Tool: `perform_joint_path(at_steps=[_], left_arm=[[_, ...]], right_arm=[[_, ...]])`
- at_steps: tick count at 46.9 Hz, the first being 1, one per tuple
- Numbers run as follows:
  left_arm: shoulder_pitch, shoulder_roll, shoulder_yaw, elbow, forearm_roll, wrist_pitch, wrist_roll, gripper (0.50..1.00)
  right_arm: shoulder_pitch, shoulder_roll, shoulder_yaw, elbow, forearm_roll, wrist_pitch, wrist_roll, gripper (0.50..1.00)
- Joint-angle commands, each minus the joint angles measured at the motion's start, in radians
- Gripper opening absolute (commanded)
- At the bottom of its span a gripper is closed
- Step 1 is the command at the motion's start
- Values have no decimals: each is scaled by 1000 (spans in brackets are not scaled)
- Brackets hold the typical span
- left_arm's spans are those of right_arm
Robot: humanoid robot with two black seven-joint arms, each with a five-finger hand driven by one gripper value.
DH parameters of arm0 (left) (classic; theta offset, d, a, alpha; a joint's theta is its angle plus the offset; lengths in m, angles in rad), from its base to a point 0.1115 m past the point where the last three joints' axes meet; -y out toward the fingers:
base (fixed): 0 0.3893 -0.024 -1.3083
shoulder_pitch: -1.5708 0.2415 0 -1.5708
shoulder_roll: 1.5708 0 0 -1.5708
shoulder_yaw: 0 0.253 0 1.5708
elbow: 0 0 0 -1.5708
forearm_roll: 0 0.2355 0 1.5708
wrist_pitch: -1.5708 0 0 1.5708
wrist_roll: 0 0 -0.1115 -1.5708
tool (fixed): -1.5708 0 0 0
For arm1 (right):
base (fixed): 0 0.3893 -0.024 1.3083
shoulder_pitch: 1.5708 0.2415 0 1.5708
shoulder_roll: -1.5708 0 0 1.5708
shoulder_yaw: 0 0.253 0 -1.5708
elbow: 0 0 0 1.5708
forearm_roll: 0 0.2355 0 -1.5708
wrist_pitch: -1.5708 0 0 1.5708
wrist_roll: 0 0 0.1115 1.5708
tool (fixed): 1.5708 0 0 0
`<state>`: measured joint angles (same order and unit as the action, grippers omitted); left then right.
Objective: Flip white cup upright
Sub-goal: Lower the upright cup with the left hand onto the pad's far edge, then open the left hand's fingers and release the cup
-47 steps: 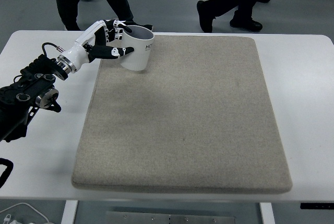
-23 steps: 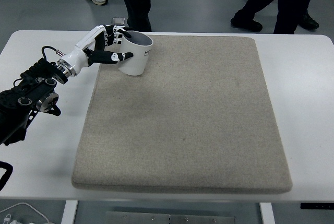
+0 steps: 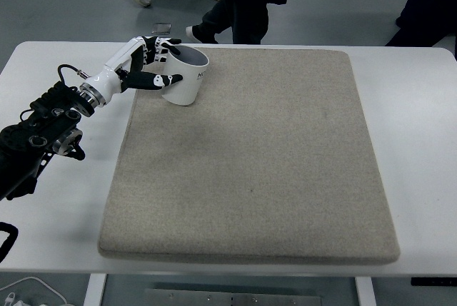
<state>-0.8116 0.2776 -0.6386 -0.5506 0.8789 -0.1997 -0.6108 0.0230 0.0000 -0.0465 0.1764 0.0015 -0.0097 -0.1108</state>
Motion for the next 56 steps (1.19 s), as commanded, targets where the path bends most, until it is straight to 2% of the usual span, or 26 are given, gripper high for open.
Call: perform_joint_path(at_steps=[1,10,18,22,27,29,30,33,37,41,43,56], left_arm=[[0,0,19,1,-1,19,0,538],[5,-1,22,0,-1,28,0,548],[5,-1,22,0,-3,31,0,626],[5,-1,22,0,-9,32,0,698],[5,-1,20,0,-14,32,0,754],[5,-1,20,-2,-14,32,0,840],[5,-1,20,-2,-14,32,0,863],[6,0,20,-15,-15,32,0,889],[8,0,19,-23,-15,32,0,960],[9,0,14,-26,-17,32,0,971],[9,0,11,-26,-17,32,0,992],[9,0,8,-34,-29,32,0,994]], right_arm=[[0,0,-1,0,0,-1,0,930],[0,0,-1,0,0,0,0,930],[0,0,1,0,0,0,0,930],[0,0,1,0,0,0,0,930],[0,0,-1,0,0,0,0,930],[0,0,1,0,0,0,0,930],[0,0,1,0,0,-1,-1,930],[0,0,1,0,0,0,0,930],[0,0,1,0,-1,0,0,930],[0,0,-1,0,0,0,0,930],[0,0,-1,-2,0,0,0,930],[0,0,1,0,0,0,-1,930]])
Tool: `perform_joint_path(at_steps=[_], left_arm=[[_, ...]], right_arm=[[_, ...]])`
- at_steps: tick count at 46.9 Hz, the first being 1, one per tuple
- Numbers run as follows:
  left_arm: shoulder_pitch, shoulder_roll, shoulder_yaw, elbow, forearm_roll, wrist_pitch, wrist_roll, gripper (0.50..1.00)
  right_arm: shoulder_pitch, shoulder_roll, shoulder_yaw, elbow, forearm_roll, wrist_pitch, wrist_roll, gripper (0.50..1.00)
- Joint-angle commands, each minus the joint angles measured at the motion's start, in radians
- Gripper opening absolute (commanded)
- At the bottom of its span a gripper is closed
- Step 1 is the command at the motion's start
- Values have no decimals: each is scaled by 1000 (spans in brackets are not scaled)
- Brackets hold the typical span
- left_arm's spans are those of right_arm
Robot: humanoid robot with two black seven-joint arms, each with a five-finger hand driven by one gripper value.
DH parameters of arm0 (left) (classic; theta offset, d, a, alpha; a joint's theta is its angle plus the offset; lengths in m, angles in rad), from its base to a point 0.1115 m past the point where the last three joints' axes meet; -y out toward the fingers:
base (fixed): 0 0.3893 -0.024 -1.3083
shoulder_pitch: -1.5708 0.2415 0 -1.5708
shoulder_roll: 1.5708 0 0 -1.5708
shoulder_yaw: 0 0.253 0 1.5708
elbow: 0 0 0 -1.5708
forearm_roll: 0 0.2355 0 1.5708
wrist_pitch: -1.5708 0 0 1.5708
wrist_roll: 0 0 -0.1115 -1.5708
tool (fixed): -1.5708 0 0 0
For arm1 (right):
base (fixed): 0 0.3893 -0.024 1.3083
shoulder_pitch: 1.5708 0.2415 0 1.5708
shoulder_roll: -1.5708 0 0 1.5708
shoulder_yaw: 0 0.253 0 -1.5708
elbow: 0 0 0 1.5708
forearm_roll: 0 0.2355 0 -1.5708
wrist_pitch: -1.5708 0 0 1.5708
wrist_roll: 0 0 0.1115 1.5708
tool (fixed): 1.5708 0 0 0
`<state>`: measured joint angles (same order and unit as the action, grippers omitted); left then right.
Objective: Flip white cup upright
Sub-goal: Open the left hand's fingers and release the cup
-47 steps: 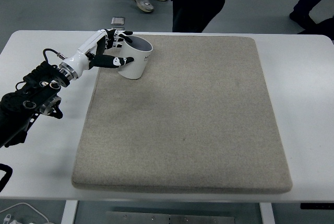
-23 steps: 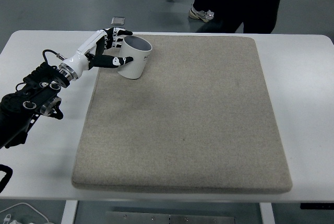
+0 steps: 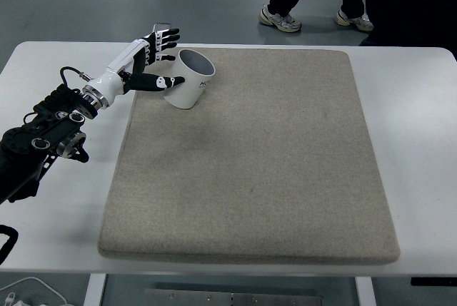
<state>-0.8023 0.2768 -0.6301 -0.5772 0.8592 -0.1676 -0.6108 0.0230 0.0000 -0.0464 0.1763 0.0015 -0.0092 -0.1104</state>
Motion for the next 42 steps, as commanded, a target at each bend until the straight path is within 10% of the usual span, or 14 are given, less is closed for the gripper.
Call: perform_joint_path(at_steps=[1,42], left_arm=[[0,1,0,-10,-14,-1,0,994],[-75,82,-23,-112,-301,-18,0,994]], right_arm=[[0,0,-1,0,0,0,0,930],[0,0,0,0,0,0,0,930]])
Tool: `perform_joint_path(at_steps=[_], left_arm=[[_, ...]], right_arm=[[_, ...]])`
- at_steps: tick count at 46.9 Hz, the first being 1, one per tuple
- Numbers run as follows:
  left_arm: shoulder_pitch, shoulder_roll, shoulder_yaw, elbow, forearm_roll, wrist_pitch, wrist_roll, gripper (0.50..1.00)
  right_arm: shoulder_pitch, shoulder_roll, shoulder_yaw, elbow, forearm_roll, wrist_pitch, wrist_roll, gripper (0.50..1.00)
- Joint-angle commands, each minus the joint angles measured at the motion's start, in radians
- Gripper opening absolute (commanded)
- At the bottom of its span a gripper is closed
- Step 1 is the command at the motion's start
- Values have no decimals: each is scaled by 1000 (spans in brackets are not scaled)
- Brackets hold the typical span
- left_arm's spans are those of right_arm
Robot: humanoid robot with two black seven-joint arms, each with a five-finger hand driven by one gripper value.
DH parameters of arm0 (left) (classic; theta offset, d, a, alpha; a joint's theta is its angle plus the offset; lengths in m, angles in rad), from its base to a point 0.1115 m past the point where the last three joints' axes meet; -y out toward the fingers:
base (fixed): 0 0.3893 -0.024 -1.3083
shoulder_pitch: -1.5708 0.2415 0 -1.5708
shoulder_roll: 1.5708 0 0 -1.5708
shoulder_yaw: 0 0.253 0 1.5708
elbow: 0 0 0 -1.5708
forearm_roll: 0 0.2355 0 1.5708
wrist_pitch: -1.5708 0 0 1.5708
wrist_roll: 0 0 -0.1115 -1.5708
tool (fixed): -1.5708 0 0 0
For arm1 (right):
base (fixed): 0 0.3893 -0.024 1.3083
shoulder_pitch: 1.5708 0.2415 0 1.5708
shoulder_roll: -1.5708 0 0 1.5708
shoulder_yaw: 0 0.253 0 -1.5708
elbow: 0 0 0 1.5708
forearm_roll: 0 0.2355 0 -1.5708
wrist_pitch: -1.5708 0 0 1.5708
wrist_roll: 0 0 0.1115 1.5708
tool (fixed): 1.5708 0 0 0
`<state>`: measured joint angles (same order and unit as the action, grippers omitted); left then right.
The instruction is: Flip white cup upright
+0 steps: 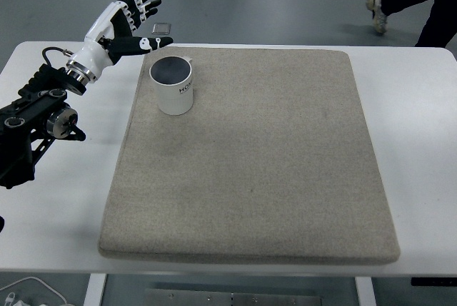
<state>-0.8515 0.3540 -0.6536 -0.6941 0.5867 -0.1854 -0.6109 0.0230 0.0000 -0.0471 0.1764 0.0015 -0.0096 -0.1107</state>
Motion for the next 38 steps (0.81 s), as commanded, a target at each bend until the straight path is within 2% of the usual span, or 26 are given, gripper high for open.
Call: perform_joint_path(at_steps=[1,7,20,38], left_arm=[[-35,6,0,8,-37,0,0,994],[-89,8,11,22,-85,1,0,994],[-185,-1,12,125,-137,-6,0,990],[-212,-3,11,176,-432,-43,0,992]], right_arm=[[0,0,0,-2,0,-1,0,930],[0,0,0,0,0,0,0,930],[0,0,0,0,0,0,0,930],[0,0,1,0,-1,0,0,930]])
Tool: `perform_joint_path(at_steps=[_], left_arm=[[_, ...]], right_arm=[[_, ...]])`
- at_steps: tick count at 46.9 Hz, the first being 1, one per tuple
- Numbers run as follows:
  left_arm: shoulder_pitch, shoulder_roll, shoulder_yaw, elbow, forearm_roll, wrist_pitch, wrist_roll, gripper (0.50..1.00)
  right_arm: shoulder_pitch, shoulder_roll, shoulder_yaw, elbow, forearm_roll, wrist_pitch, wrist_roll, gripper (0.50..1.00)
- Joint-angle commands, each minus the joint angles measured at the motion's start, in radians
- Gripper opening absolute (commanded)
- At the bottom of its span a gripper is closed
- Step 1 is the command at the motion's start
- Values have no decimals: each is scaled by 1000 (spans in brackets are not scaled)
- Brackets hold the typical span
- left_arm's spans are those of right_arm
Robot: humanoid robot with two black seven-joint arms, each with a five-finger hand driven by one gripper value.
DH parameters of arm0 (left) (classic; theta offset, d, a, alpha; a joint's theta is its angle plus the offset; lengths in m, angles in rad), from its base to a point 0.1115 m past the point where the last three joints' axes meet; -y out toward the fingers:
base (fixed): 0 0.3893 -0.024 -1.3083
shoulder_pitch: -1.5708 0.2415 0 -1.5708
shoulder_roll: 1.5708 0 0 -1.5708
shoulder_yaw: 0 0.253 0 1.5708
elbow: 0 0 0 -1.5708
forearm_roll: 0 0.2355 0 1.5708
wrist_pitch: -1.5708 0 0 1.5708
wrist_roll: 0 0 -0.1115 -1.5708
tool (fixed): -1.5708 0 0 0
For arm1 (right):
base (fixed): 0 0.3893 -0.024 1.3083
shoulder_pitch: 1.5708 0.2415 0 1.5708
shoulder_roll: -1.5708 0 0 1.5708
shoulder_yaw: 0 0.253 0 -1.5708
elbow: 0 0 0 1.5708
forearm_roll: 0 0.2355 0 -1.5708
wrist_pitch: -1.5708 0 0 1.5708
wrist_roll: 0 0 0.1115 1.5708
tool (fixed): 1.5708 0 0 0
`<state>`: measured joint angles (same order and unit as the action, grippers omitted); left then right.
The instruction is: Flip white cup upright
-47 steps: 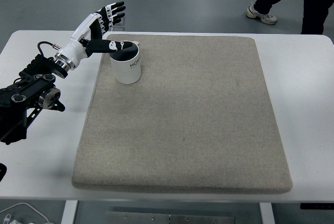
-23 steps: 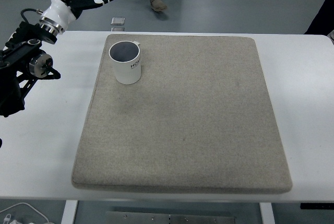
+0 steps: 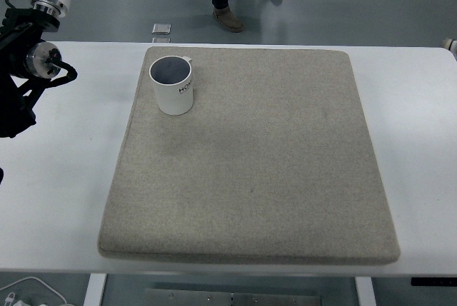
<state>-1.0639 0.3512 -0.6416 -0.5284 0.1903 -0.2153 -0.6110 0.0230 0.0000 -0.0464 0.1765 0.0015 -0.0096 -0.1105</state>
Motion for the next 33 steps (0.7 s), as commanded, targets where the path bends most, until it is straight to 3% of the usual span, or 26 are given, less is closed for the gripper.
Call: perform_joint_path(at_steps=[1,6,20,33], left_arm=[[1,0,-4,10,-44,-16,0,992],[2,0,-12,18,-101,-18,2,994],[10,-11,-12,51,-291,-21,198,994],[12,-89,-13,171,-364,-22,378,994]], right_arm=[[0,0,0,0,-2,0,0,930],[0,0,0,0,0,0,0,930],[0,0,0,0,0,0,0,930],[0,0,0,0,0,5,0,930]])
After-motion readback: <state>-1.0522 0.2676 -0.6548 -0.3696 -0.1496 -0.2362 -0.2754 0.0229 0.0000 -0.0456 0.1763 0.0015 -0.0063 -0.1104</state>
